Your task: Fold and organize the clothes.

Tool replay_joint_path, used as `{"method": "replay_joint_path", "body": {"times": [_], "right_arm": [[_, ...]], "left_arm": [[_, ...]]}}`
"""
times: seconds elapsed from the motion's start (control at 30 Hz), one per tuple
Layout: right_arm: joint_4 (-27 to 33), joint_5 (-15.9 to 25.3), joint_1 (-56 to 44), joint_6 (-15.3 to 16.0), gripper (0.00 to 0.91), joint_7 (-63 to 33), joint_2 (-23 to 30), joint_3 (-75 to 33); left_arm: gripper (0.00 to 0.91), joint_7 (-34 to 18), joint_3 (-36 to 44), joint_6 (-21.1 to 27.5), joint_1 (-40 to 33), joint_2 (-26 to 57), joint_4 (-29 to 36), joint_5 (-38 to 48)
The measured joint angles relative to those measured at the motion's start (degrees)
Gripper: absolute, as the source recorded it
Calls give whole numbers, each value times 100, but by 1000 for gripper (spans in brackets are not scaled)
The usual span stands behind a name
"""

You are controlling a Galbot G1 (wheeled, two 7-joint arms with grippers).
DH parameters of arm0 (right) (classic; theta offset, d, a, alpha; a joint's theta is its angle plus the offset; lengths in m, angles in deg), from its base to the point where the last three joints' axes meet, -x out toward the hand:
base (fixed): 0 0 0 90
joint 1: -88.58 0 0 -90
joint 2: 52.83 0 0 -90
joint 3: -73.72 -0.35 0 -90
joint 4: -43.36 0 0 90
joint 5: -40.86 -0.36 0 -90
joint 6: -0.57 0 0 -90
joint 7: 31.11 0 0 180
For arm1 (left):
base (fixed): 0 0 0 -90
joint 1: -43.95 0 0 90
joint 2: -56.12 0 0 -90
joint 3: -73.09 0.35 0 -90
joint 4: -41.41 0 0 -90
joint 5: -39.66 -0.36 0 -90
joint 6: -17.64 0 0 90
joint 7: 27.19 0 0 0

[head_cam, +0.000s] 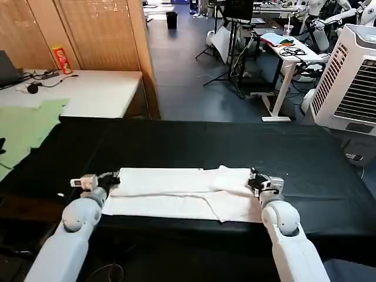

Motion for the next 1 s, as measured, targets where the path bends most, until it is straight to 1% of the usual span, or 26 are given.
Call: {"method": "replay_joint_path", "body": {"times": [0.03,0.07,0.1,0.23,0.33,0.4,0.47,0.57,0.63,0.8,1.0], "right_arm": [[-15,0,-16,-1,20,15,0,-8],[-32,0,-29,0,107,28,-3,-15],[-63,-2,-50,4,878,68,-20,-29],[-231,26,-155,-18,878,274,-122,-113],[-453,129,-233,-192,878,325,-249,-208],[-643,123,-289,-356,878,325,-367,-314],[-825,57,-333,-441,878,324,-484,-427],[-1121,-58,-437,-441,878,318,-641,-545],[-1315,-104,-512,-439,878,318,-677,-561],[-1716,-218,-680,-393,878,320,-695,-561],[-1895,-283,-749,-390,878,321,-724,-572]], "left_arm": [[0,0,-11,-61,-17,0,-27,-113],[429,-8,-31,-123,-32,1,-50,-205],[878,-15,-52,-150,-37,3,-53,-233],[878,-67,-157,-186,37,61,49,-161],[878,-56,-273,-251,158,145,247,54],[878,-46,-370,-241,284,202,435,309],[878,-37,-474,-178,434,222,656,607],[878,11,-654,-58,721,196,1047,1148],[878,79,-751,-24,950,157,1301,1339],[878,154,-824,-61,1495,-4,1603,1344],[878,194,-827,-81,1846,-163,1722,1298]]}}
